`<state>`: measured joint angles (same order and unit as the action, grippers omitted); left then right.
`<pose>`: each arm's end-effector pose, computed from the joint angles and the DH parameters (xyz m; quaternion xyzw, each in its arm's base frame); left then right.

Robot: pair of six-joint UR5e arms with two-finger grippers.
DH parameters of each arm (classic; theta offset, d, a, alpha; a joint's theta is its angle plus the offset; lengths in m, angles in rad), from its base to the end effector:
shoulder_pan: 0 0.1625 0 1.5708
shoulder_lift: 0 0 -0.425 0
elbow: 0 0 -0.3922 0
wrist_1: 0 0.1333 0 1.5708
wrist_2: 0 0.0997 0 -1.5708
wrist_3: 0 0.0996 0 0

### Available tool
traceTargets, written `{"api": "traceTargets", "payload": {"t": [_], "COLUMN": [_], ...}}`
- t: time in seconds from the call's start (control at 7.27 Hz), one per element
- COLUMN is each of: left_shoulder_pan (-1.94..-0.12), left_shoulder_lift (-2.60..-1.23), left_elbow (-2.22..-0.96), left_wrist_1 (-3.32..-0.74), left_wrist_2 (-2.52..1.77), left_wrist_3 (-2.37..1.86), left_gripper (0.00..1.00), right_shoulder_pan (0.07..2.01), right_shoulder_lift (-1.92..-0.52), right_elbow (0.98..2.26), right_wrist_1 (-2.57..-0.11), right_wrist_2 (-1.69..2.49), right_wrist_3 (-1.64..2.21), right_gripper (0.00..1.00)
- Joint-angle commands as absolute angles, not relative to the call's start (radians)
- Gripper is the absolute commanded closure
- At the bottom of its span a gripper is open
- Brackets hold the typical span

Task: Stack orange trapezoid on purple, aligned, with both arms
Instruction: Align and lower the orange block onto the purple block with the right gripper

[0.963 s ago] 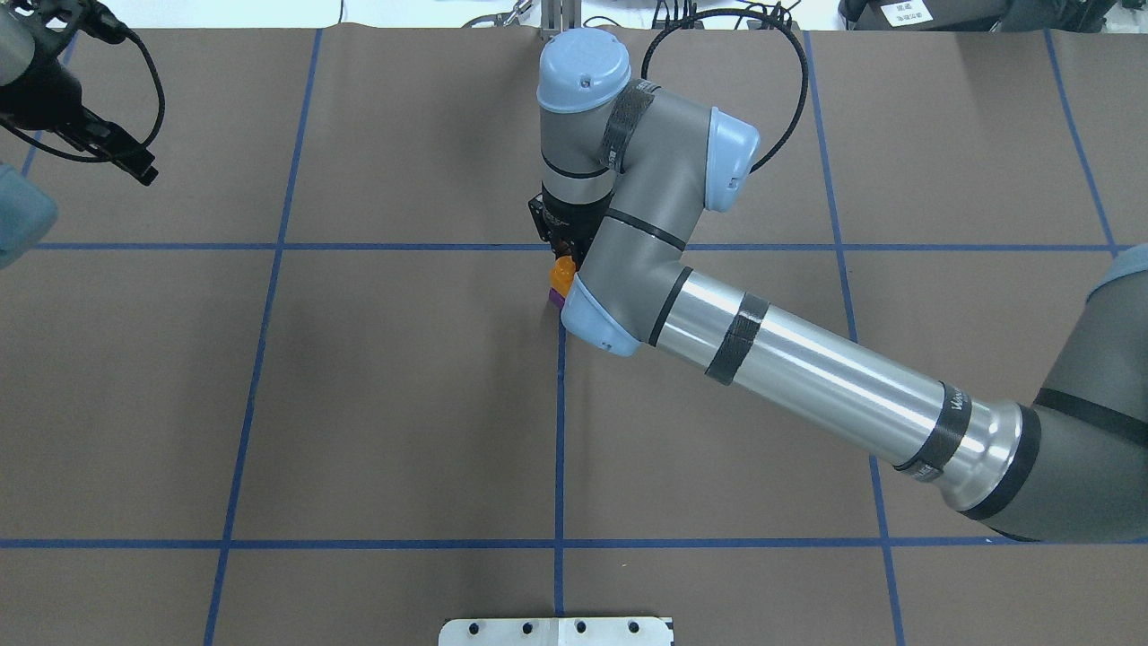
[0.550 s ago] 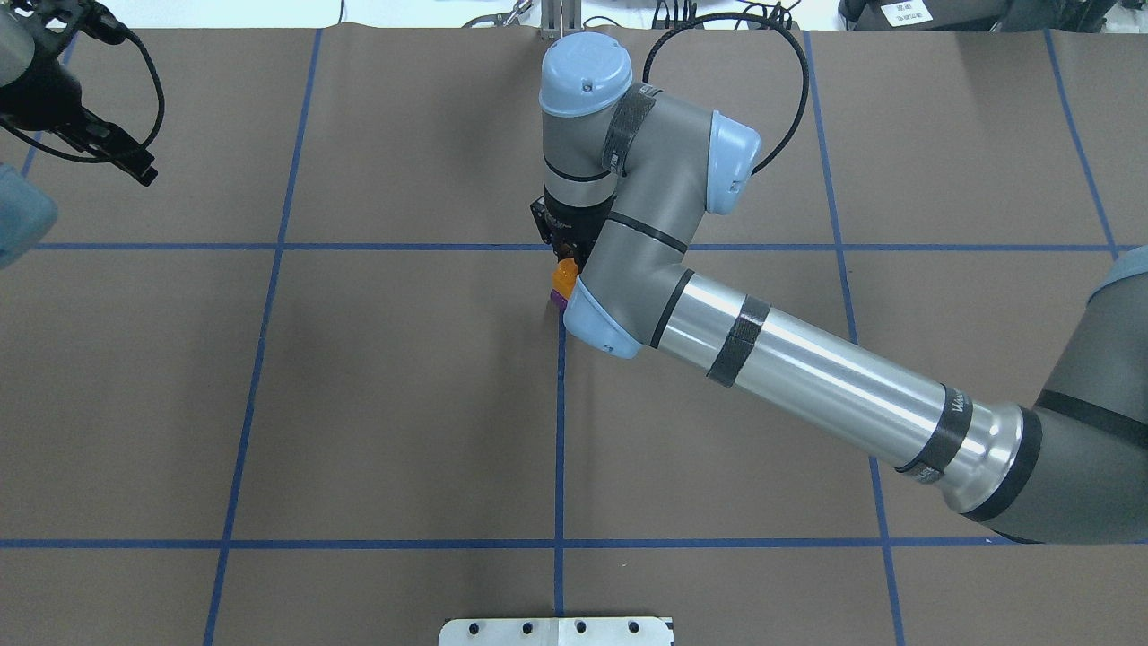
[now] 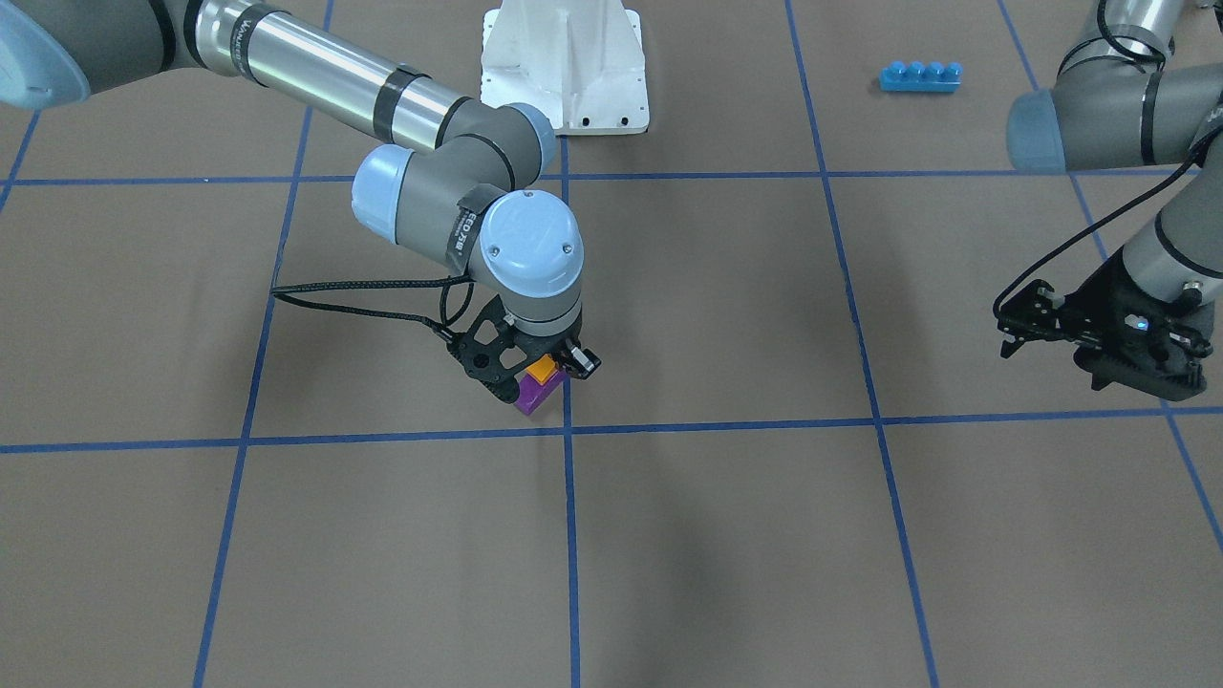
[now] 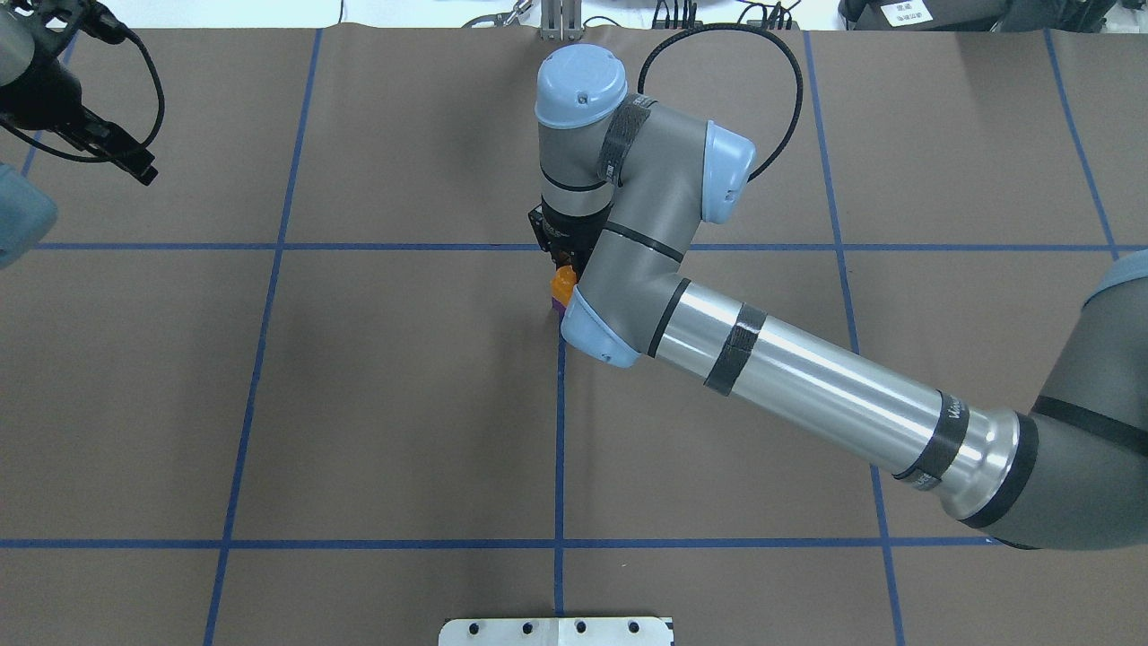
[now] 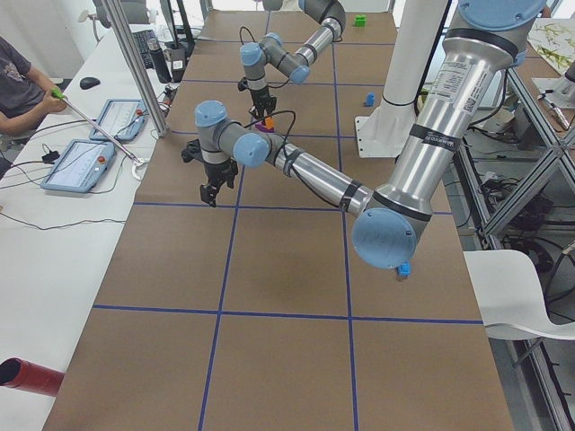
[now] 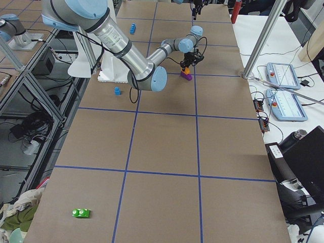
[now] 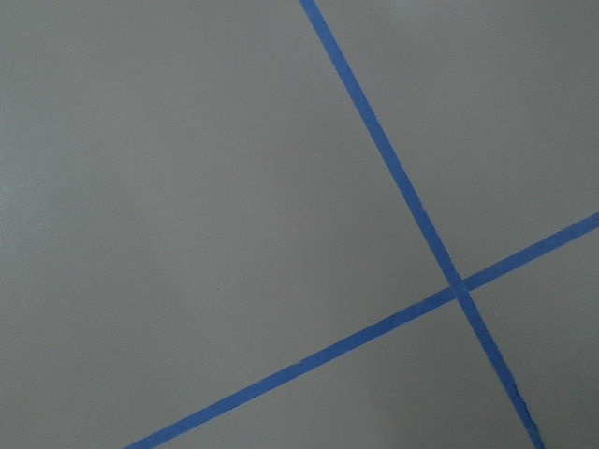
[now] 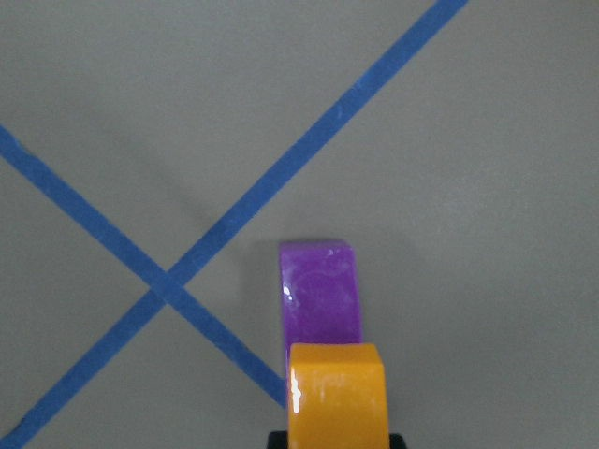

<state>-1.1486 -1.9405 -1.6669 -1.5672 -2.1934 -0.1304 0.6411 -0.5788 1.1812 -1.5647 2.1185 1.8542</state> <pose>0.1893 -0.6049 0.4106 0.1284 0.3463 0.2041 0.9066 -0.5999 -0.5493 0.1855 -0.2026 -0.3297 0.3371 0.8583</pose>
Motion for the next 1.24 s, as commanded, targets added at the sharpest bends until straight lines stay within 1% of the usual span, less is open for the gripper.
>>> {"api": "traceTargets", "payload": {"t": [0.0,0.69,0.83,0.96,1.1], "left_shoulder_pan": [-1.147,-1.146,-1.146,-1.146,-1.146], "left_shoulder_lift": [-1.94,-1.941,-1.94,-1.942,-1.942], "left_elbow": [-1.666,-1.666,-1.666,-1.666,-1.666], "left_wrist_1": [-1.568,-1.568,-1.569,-1.568,-1.568], "left_wrist_2": [-2.192,-2.192,-2.192,-2.192,-2.192], "left_wrist_3": [-0.132,-0.13,-0.132,-0.132,-0.132], "left_gripper": [0.0,0.0,0.0,0.0,0.0], "right_shoulder_pan": [0.635,0.634,0.634,0.632,0.632], "right_shoulder_lift": [-0.581,-0.578,-0.578,-0.58,-0.578], "right_elbow": [1.18,1.175,1.175,1.181,1.186], "right_wrist_1": [-1.565,-1.563,-1.563,-1.563,-1.563], "right_wrist_2": [2.109,2.1,2.1,2.097,2.092], "right_wrist_3": [1.853,1.853,1.852,1.855,1.856], "right_gripper": [1.0,1.0,0.87,0.01,0.0]}}
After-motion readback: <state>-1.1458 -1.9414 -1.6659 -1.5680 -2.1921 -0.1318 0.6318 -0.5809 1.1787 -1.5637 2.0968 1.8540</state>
